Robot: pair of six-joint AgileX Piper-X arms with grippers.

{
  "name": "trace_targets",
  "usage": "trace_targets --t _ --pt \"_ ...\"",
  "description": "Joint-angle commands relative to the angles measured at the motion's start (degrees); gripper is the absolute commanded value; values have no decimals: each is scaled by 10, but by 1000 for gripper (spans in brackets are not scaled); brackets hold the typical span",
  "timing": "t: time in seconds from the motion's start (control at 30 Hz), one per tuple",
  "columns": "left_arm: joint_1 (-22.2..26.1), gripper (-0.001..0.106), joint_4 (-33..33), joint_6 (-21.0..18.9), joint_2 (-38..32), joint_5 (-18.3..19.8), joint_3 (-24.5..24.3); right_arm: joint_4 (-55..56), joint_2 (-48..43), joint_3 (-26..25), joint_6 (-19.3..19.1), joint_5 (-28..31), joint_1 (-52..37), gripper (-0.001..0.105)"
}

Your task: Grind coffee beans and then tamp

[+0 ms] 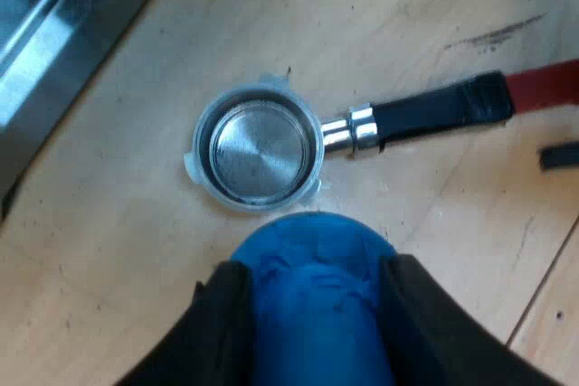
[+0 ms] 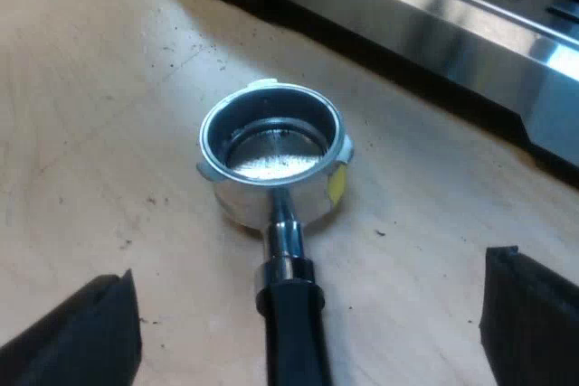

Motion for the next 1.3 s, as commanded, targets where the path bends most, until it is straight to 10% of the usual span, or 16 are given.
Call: trace_targets --t 0.03,1.3 --pt "-3 0 -11 4 34 4 -34 -32 19 -1 -13 -5 -2 78" --pt "-3 0 -100 45 248 24 -47 -82 66 -1 -9 -8 -2 78"
